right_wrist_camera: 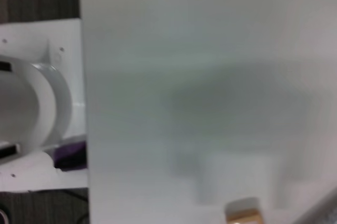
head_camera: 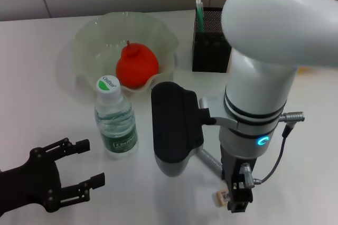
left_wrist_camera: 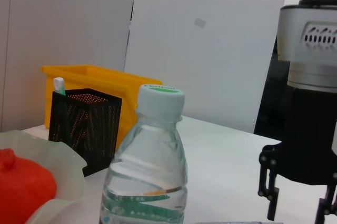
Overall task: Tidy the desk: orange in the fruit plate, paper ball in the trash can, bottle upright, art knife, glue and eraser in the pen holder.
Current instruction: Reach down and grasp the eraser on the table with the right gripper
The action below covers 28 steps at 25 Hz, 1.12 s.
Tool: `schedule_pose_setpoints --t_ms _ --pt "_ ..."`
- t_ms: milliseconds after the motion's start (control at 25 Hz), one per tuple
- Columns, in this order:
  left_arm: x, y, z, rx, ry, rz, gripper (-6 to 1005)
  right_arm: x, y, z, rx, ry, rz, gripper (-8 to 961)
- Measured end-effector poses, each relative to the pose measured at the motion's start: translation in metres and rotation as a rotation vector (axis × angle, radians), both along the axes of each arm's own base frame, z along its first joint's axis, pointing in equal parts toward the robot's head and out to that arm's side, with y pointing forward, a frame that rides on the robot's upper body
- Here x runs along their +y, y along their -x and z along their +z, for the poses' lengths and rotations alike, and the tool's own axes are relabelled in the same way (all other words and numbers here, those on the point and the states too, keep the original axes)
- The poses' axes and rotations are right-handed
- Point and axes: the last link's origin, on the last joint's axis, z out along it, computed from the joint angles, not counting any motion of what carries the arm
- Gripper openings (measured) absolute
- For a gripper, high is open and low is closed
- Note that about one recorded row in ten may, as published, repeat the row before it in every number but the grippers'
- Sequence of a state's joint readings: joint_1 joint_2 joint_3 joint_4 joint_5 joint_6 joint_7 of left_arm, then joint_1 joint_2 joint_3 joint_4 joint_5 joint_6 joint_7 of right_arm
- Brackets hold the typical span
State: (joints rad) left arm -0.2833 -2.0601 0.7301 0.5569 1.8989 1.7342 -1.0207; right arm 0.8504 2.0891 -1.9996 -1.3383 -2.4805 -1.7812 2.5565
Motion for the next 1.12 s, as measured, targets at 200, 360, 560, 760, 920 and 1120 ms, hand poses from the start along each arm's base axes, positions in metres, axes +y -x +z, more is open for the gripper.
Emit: schedule_pose_setpoints --t_ms 200,360,560,760,920,1120 --pt "-0.001 0.001 0.000 0.001 -0.001 0.001 807 0.002 -0.007 -0.004 -0.013 -0.008 -0.007 563" --pt "0.000 0.000 0.000 0.001 -0.002 0.000 807 0.002 -0.010 -0.010 -0.005 -0.004 -0.006 563" --pt "0.001 0.000 -0.001 0.004 -0.005 0.002 808 0.000 -0.011 -0.014 -0.002 0.006 -0.001 562" --pt "0.002 0.001 0.000 0.005 -0.014 0.004 808 -0.001 -0.013 -0.017 -0.014 0.014 0.003 561" --pt "0.002 0.001 0.000 0.006 -0.017 0.005 807 -0.001 -0.015 -0.020 -0.021 0.015 0.007 560" --pt "0.003 0.001 0.000 0.009 -0.020 0.006 807 -0.001 -0.017 -0.020 -0.025 0.012 0.003 559"
